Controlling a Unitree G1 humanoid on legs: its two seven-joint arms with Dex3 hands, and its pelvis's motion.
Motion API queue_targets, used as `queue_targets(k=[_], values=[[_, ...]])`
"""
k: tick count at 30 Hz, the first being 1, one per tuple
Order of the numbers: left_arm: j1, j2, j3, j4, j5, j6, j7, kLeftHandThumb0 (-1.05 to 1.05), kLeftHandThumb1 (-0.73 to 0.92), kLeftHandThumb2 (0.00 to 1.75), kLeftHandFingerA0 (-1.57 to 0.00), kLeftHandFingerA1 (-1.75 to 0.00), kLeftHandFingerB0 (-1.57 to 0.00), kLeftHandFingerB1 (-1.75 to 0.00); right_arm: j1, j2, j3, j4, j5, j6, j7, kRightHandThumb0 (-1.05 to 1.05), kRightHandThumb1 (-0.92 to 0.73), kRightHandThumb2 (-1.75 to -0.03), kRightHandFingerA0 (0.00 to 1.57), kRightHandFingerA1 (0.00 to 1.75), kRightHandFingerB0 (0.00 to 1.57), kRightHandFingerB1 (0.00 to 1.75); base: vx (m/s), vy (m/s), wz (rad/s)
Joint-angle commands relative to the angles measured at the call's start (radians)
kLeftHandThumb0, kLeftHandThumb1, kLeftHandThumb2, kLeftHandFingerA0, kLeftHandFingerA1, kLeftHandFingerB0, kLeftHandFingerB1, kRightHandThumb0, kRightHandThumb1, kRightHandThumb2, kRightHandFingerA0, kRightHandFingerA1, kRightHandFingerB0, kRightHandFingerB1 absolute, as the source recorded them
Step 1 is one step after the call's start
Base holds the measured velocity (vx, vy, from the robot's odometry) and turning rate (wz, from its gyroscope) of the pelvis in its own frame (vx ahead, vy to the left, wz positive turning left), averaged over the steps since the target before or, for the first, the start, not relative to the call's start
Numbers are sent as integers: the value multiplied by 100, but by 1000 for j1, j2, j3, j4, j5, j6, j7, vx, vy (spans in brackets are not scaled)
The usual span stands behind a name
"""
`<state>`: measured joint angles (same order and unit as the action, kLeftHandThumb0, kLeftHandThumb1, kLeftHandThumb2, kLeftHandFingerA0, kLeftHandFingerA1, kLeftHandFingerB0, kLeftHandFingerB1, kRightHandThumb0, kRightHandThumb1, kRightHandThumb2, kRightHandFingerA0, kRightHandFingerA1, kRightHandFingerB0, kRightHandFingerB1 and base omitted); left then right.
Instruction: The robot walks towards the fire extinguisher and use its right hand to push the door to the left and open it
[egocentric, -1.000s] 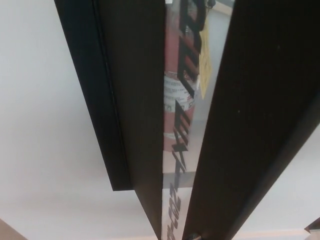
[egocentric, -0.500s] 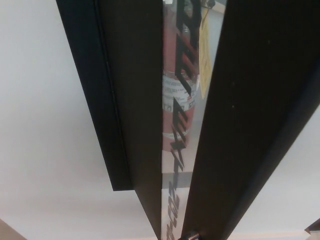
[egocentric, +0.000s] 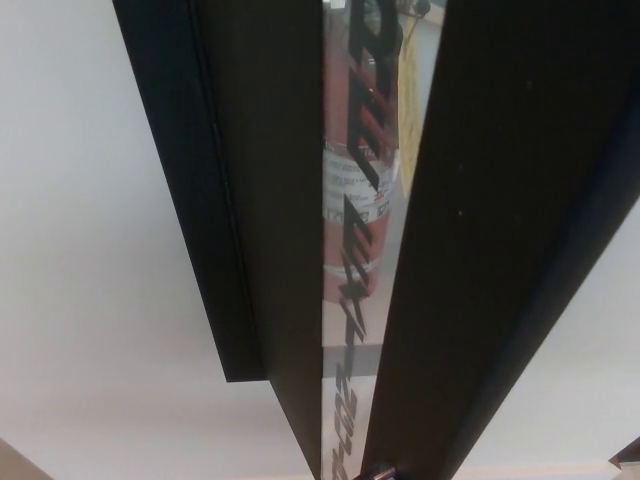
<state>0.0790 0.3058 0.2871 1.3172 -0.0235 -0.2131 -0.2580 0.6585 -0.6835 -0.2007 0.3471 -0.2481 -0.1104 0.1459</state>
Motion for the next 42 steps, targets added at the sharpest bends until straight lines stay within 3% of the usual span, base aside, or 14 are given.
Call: queue_targets(k=[1,14,16,17,20,21,26,28,29,34,36,38,39,42], values=[[17,26,8,3,-15,10,-8,-71,52,53,-38,-117,-28,-90,-2,6,36,18,-80,-156,-110,-56,-65,-60,46,50,40,36,0,0,0],[44,27,-5,-2,-6,2,-1,-71,52,53,-31,-114,-25,-90,-30,7,65,79,-80,-233,-129,-56,-65,-60,43,51,38,35,0,0,0],[43,23,3,-3,-14,7,3,-67,50,56,-30,-119,-24,-93,-45,-3,78,96,-73,-207,-88,-57,-66,-60,38,48,29,32,0,0,0],[42,24,-3,-3,-9,6,3,-69,52,53,-37,-112,-26,-89,-47,-8,83,92,-69,-193,-65,-63,-50,-83,20,53,14,41,0,0,0],[41,24,-5,-3,-6,6,3,-69,52,53,-37,-112,-26,-89,-48,-12,87,93,-66,-190,-58,-63,-50,-83,20,53,14,41,0,0,0],[41,29,-15,1,4,13,0,-72,51,52,-30,-107,-24,-84,-47,-10,86,91,-56,-199,-50,-59,-58,-61,4,36,8,23,0,0,0],[42,37,-27,8,9,22,-1,-69,49,56,-30,-113,-25,-86,-38,10,63,78,-4,-227,-31,-57,-59,-61,1,34,4,24,0,0,0],[43,36,-23,3,1,19,3,-69,52,54,-37,-111,-26,-88,-43,10,61,80,6,-221,-14,-57,-41,-84,0,38,0,31,0,0,0],[40,36,-21,4,-2,23,0,-71,51,52,-31,-110,-23,-88,-43,6,66,74,-3,-218,-13,-58,-58,-61,5,39,10,24,0,0,0],[34,37,-18,6,-6,30,-4,-71,51,52,-31,-110,-23,-88,-43,1,71,63,-18,-213,-9,-58,-58,-61,5,39,10,24,0,0,0],[37,35,-19,8,-6,27,-8,-70,51,52,-31,-110,-24,-87,-48,12,70,70,-11,-220,-11,-56,-39,-82,0,48,0,33,0,0,0],[37,34,-21,8,-4,26,-4,-70,51,52,-34,-112,-25,-86,-49,16,69,74,-6,-215,-5,-56,-60,-60,5,39,7,24,0,0,0],[35,31,-20,10,-4,32,0,-70,51,52,-33,-113,-24,-87,-53,20,75,91,-10,-218,-9,-59,-40,-83,1,46,0,27,0,0,0],[36,32,-17,9,-8,31,-1,-69,51,53,-36,-112,-25,-85,-60,27,80,112,-9,-223,-11,-61,-40,-82,2,48,1,26,0,0,0]])
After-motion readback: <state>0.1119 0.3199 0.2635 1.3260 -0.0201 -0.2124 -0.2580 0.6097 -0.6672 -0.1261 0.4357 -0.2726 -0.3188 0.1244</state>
